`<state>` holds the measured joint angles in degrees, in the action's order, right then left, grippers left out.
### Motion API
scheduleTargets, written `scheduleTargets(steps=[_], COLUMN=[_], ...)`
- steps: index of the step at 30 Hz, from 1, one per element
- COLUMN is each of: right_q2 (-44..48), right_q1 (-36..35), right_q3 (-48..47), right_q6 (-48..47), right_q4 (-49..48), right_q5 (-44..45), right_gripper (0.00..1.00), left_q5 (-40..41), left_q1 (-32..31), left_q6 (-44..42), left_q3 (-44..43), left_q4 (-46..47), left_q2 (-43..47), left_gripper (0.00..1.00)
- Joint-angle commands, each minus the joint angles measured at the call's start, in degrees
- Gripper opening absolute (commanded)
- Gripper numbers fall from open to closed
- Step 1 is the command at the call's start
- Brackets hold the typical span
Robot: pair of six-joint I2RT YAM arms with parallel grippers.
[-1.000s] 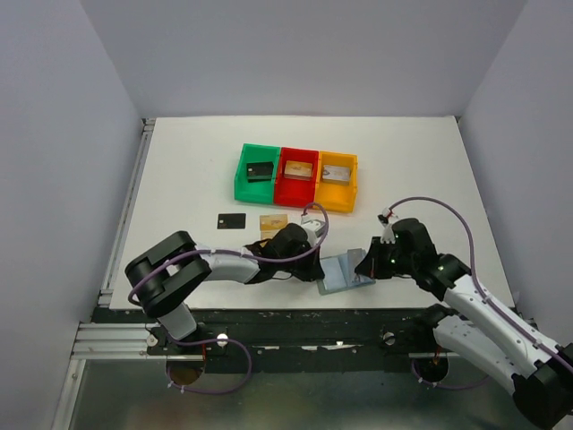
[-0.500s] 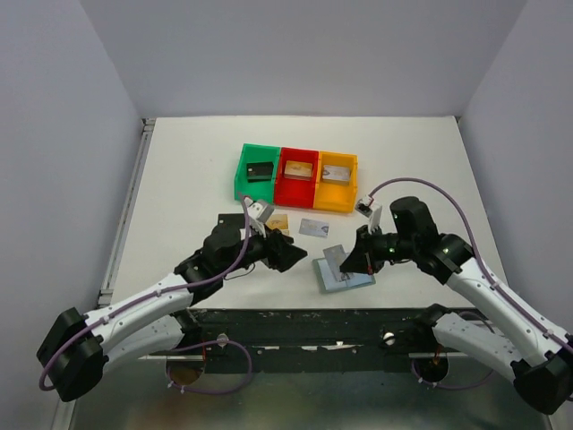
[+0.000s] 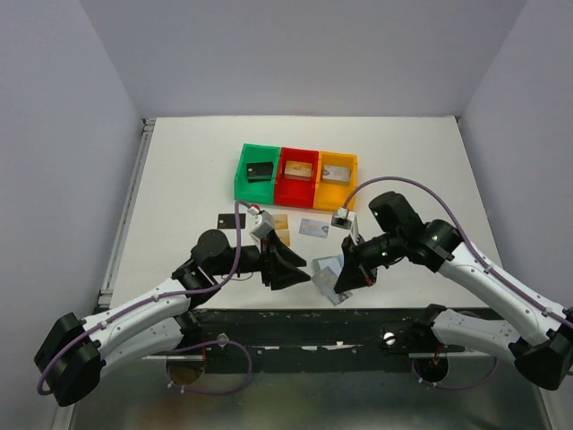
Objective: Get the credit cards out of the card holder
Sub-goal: Place the credit card at the center of the board.
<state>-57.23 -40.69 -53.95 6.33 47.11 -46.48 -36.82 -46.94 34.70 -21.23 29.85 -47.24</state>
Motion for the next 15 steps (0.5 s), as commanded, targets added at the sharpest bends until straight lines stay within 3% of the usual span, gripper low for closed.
scheduleTargets(steps=[1, 15], right_q2=[-1.9, -4.6], right_q1=[-2.8, -5.1], right_q3=[-2.2, -3.7], right_q6=[-1.1, -1.2], right_q4=[2.9, 1.8], right_q5=[0.9, 1.7], right_gripper=[0.0, 0.0], left_q5=[-9.2, -11.2], left_q1=[0.1, -2.8], left_q6=[1.6, 0.0], left_q3=[-3.0, -4.9], left_q4=[2.8, 0.3], left_q2=[-4.1, -8.7], left_gripper=[0.61, 0.49])
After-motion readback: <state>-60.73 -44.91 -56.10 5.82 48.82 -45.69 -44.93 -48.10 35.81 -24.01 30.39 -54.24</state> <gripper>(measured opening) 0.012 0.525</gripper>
